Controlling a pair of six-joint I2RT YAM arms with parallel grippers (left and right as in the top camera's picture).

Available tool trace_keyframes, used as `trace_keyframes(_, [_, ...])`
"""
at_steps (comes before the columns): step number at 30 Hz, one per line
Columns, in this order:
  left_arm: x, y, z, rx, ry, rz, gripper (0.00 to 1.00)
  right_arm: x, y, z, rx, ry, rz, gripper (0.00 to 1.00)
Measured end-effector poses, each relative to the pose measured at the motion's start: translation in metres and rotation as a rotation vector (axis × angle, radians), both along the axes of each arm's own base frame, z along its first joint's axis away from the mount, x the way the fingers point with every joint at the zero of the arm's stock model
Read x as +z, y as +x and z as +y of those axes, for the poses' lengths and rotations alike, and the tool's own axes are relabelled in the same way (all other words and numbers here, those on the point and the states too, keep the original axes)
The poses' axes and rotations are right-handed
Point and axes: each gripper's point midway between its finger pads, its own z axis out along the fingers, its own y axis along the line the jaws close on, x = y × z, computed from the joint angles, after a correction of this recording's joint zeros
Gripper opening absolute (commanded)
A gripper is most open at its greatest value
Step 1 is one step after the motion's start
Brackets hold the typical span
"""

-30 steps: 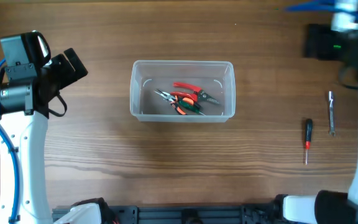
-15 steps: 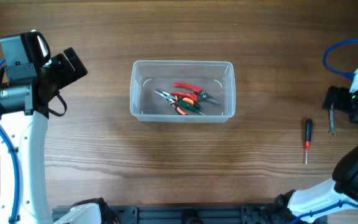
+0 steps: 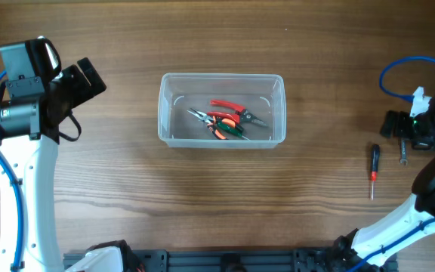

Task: Pack container
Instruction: 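Grasp the silver wrench with the right gripper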

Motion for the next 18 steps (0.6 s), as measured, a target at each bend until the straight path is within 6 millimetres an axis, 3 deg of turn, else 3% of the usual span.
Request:
trace_keyframes(2, [0.0,0.0,0.0,0.0,0.0,0.0,1.0,-0.0006,0.0007,-0.0006,0.005,-0.002,-0.001,0.81])
trace_keyframes(6, [0.0,0.0,0.0,0.0,0.0,0.0,1.0,-0.0006,0.0008,-0.0007,0.007,-0.003,-0.001,0.43])
trace_keyframes(15, [0.0,0.0,0.0,0.0,0.0,0.0,1.0,-0.0005,0.001,-0.001,0.004,-0.002,0.0,0.06])
trace_keyframes(18, [0.0,0.0,0.0,0.0,0.0,0.0,1.0,-0.0002,0.0014,-0.0004,0.008,0.001,-0.001,0.04])
